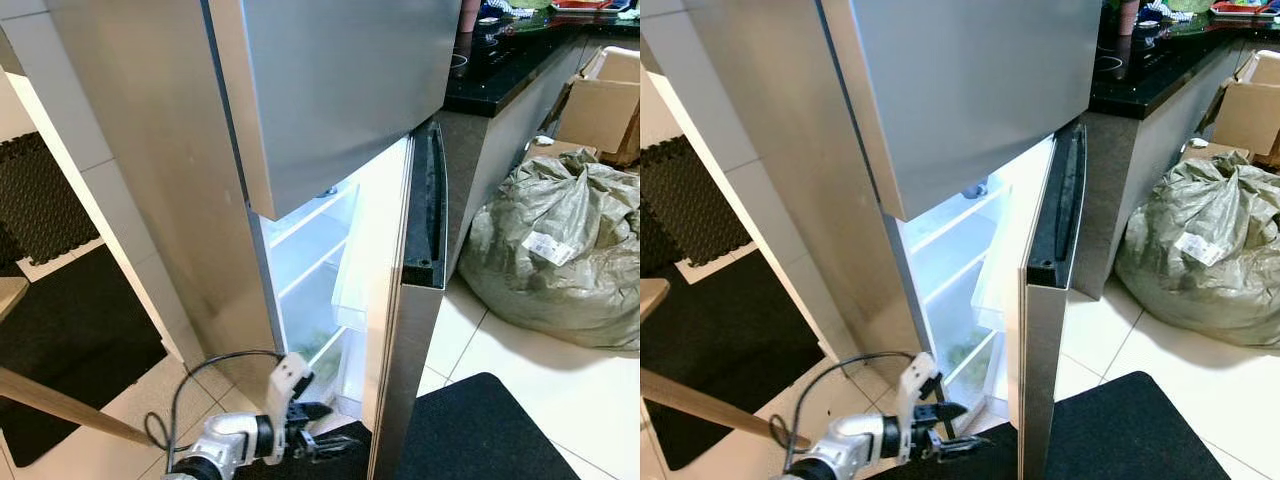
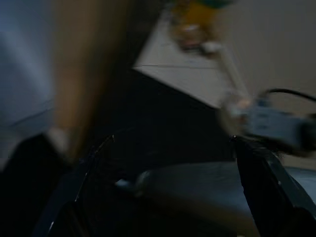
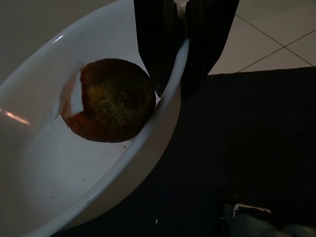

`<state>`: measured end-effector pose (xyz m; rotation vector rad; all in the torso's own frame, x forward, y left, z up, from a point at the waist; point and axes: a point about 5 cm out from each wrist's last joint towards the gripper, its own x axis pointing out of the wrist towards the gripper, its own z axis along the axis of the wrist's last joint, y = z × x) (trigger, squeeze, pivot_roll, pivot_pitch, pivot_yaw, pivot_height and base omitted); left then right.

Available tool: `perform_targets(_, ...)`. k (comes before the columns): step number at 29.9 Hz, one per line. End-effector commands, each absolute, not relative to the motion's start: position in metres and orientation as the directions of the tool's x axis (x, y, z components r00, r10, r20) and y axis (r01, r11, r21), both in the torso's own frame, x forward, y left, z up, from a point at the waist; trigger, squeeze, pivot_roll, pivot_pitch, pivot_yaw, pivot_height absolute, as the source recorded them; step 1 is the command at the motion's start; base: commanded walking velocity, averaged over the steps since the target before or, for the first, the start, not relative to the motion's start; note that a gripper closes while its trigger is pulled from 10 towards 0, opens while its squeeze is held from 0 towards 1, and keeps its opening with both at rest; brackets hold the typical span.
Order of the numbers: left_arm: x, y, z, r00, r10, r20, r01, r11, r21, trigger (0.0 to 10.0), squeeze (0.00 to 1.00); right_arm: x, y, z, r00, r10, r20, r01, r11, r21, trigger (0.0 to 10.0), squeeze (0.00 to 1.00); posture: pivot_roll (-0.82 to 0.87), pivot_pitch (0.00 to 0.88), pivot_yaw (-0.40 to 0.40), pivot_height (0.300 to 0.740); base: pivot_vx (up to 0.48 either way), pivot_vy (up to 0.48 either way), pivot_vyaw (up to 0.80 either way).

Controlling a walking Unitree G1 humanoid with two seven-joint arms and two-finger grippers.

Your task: Restocking fridge

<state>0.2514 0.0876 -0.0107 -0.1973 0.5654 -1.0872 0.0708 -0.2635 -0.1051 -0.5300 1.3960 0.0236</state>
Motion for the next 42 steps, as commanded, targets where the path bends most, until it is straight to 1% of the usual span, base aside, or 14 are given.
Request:
perform_targets(1, 0.254, 0.097, -0.012, 0.407, -0.839, -0.362, 0.758, 0.531, -0.379, 10.0, 0.00, 0.071, -0.259, -0.106, 0.198, -0.285, -0.938, -0.318, 0.886, -0.337, 10.0, 0.00, -0.17, 0.051, 0.060, 0.740, 0.000, 0.000, 0.00)
perform_targets(2, 0.264, 0.099, -0.007, 0.508, -0.793, -0.335, 0.708, 0.607, -0.362, 10.0, 0.00, 0.071, -0.260, -0.106, 0.200, -0.288, -0.937, -0.313, 0.887, -0.339, 10.0, 0.00, -0.17, 0.051, 0.061, 0.740, 0.000, 0.000, 0.00)
perform_targets(3, 0.264, 0.099, -0.007, 0.508, -0.793, -0.335, 0.708, 0.607, -0.362, 10.0, 0.00, 0.071, -0.260, -0.106, 0.200, -0.288, -0.937, -0.313, 0.887, -0.339, 10.0, 0.00, -0.17, 0.051, 0.061, 0.740, 0.000, 0.000, 0.00)
perform_targets(4, 0.270, 0.098, -0.002, 0.550, -0.776, -0.308, 0.686, 0.630, -0.364, 10.0, 0.00, 0.071, -0.260, -0.106, 0.201, -0.290, -0.936, -0.310, 0.887, -0.341, 10.0, 0.00, -0.17, 0.051, 0.061, 0.740, 0.000, 0.000, 0.00)
perform_targets(5, 0.270, 0.098, -0.002, 0.550, -0.776, -0.308, 0.686, 0.630, -0.364, 10.0, 0.00, 0.071, -0.260, -0.106, 0.201, -0.290, -0.936, -0.310, 0.887, -0.341, 10.0, 0.00, -0.17, 0.051, 0.061, 0.740, 0.000, 0.000, 0.00)
perform_targets(6, 0.274, 0.097, 0.001, 0.582, -0.761, -0.287, 0.668, 0.649, -0.365, 10.0, 0.00, 0.071, -0.260, -0.106, 0.202, -0.292, -0.935, -0.308, 0.887, -0.344, 10.0, 0.00, -0.17, 0.051, 0.061, 0.740, 0.000, 0.000, 0.00)
perform_targets(10, 0.287, 0.081, 0.015, 0.667, -0.716, -0.207, 0.623, 0.688, -0.371, 10.0, 0.00, 0.071, -0.260, -0.106, 0.202, -0.298, -0.933, -0.290, 0.892, -0.348, 10.0, 0.00, -0.17, 0.051, 0.063, 0.740, 0.000, 0.000, 0.00)
perform_targets(15, 0.289, 0.072, 0.019, 0.694, -0.697, -0.182, 0.612, 0.704, -0.360, 10.0, 0.00, 0.070, -0.260, -0.106, 0.196, -0.299, -0.934, -0.286, 0.894, -0.346, 10.0, 0.00, -0.18, 0.049, 0.066, 0.740, 0.000, 0.000, -0.60)
perform_targets(19, 0.287, 0.060, 0.019, 0.691, -0.700, -0.181, 0.632, 0.706, -0.319, 10.0, 0.00, 0.069, -0.259, -0.107, 0.192, -0.299, -0.935, -0.289, 0.893, -0.345, 10.0, 0.00, -0.19, 0.046, 0.070, 0.740, 0.000, 0.000, -0.78)
perform_targets(23, 0.287, 0.061, 0.018, 0.709, -0.679, -0.193, 0.614, 0.728, -0.304, 10.0, 0.00, 0.069, -0.260, -0.107, 0.194, -0.302, -0.933, -0.285, 0.893, -0.348, 10.0, 0.00, -0.19, 0.046, 0.070, 0.740, 0.000, 0.000, -0.63)
perform_targets(29, 0.289, 0.063, 0.019, 0.721, -0.666, -0.195, 0.603, 0.740, -0.299, 10.0, 0.00, 0.071, -0.260, -0.106, 0.199, -0.305, -0.931, -0.289, 0.890, -0.353, 10.0, 0.00, -0.19, 0.040, 0.068, 0.740, 0.000, 0.000, 0.00)
perform_targets(42, 0.290, 0.062, 0.021, 0.728, -0.658, -0.190, 0.603, 0.748, -0.279, 10.0, 0.00, 0.071, -0.259, -0.107, 0.190, -0.301, -0.934, -0.288, 0.893, -0.346, 10.0, 0.00, -0.18, 0.046, 0.069, 0.740, 0.000, 0.000, -0.80)
